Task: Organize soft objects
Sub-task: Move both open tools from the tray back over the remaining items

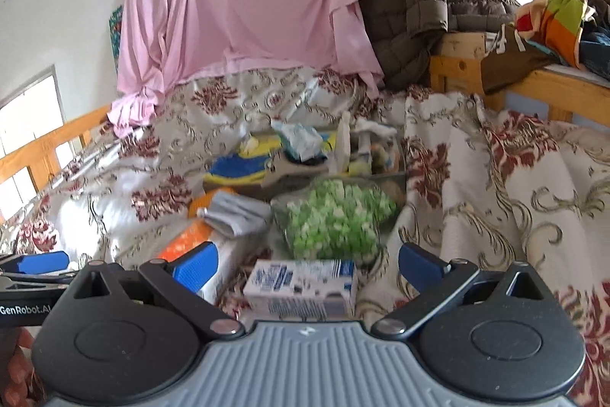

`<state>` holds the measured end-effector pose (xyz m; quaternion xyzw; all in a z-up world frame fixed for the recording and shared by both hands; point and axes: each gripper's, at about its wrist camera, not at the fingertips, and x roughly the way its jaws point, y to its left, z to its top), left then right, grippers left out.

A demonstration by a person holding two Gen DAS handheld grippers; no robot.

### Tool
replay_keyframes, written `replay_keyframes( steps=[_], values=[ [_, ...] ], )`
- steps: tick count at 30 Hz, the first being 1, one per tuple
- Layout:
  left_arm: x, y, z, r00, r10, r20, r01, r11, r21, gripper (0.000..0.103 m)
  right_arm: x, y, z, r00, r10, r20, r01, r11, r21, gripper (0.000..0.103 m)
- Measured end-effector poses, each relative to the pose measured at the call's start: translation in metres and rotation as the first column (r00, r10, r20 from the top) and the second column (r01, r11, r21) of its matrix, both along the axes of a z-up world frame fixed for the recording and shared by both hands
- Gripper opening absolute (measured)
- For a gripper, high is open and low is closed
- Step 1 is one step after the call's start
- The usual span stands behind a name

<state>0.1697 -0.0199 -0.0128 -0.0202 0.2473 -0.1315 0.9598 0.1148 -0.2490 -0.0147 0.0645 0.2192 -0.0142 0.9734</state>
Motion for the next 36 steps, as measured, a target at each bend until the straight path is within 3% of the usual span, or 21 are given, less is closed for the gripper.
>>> replay_keyframes(
  steps=[6,23,29,36],
  values=[
    [-0.014,0.005,-0.003,1.0,0.02,-0.018,-0.02,1.0,0.016,0.102,-0.013,0.008,-0.007,0.998,0.005,-0.056,-0.006,1.0,-0.004,0.103],
    [-0.046,0.023,-0.017,0.996,0.071,-0.053,-0.067,0.995,0.07,0.102,-0.026,0.035,-0.012,0.99,0.095,-0.1,-0.102,0.993,-0.068,0.103],
    [-0.043,0.025,-0.014,0.995,0.092,-0.046,-0.089,0.994,0.065,0.102,-0.023,0.035,-0.014,0.987,0.111,-0.114,-0.119,0.991,-0.067,0.103],
    [-0.031,0.031,-0.021,0.985,0.141,-0.098,-0.14,0.99,0.019,0.102,-0.016,0.036,-0.018,0.982,0.134,-0.133,-0.142,0.989,-0.051,0.103]
  ],
)
